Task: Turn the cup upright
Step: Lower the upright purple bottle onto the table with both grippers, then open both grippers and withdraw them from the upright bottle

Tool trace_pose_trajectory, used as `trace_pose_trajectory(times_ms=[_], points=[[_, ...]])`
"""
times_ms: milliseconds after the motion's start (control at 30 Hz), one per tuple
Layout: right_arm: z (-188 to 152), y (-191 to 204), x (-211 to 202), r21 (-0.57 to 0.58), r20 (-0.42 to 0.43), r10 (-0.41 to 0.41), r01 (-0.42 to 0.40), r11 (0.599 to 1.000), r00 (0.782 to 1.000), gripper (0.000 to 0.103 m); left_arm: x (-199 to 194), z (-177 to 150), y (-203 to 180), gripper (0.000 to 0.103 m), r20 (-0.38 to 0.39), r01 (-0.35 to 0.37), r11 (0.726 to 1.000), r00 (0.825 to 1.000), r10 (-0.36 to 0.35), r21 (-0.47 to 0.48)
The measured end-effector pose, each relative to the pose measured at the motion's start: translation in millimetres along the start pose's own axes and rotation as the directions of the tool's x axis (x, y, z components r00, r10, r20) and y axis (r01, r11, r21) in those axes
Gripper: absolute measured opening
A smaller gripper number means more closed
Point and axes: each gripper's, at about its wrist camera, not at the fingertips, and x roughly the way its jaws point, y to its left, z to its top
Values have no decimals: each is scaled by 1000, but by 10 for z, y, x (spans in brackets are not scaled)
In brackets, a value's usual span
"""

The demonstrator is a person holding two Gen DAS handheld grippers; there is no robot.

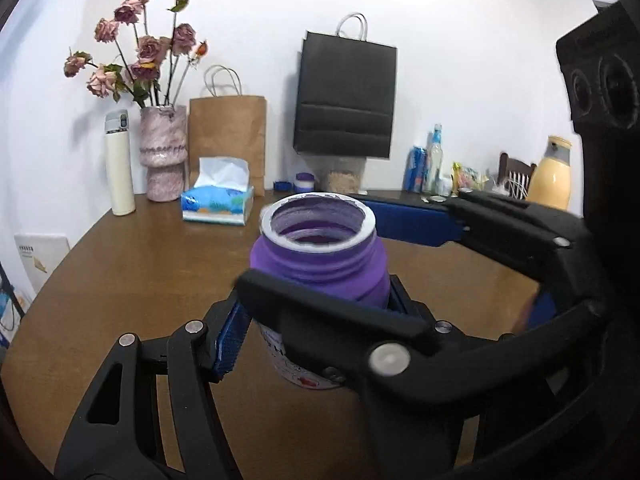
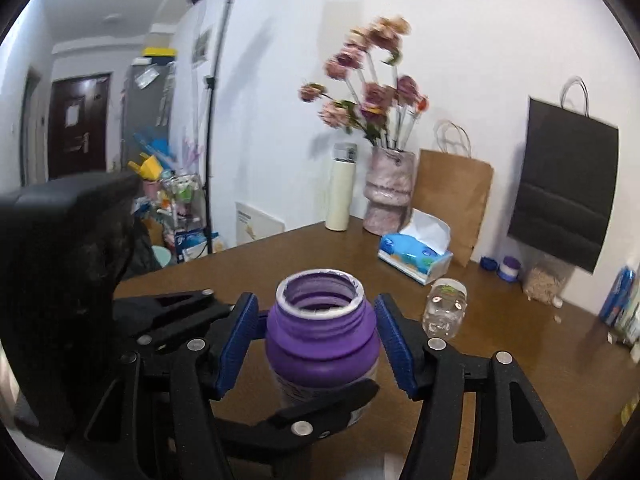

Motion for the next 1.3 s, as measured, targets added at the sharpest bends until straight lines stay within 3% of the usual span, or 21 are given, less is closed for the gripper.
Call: trace_pose_trajectory(times_ms=[67, 133, 233, 633, 800, 933, 1100, 1300], points=[[-195, -183, 209, 117, -71, 22, -14, 993, 997, 74, 159, -97, -30, 60, -66, -51, 998, 996, 53, 26], [-313, -323, 415, 180, -157, 56, -28, 983, 986, 74, 330, -172, 25, 60, -164, -30, 999, 986, 25, -29], [-408, -350, 493, 164, -171, 42, -13, 986, 984, 74, 397, -223, 17, 60, -205, -34, 998, 979, 23, -52], [-491, -373, 367, 157, -192, 66, -36, 987, 979, 74, 298, -297, -129, 60, -232, -8, 998, 973, -7, -63], [-596, -441, 223, 164, -217, 61, -26, 986, 974, 74, 308, -365, -246, 73, -273, 20, 998, 961, -35, -59], [-686, -492, 98, 158, -232, 70, -33, 987, 970, 74, 256, -418, -378, 78, -269, 2, 1000, 963, -1, 0], [-688, -452, 29, 104, -242, 30, -5, 995, 970, 83, 242, -439, -408, 83, -293, -57, 998, 955, 52, -9], [-586, -605, -322, 179, -177, 22, 11, 984, 984, 87, -84, -377, -317, 95, -204, -139, 989, 971, 127, -43]])
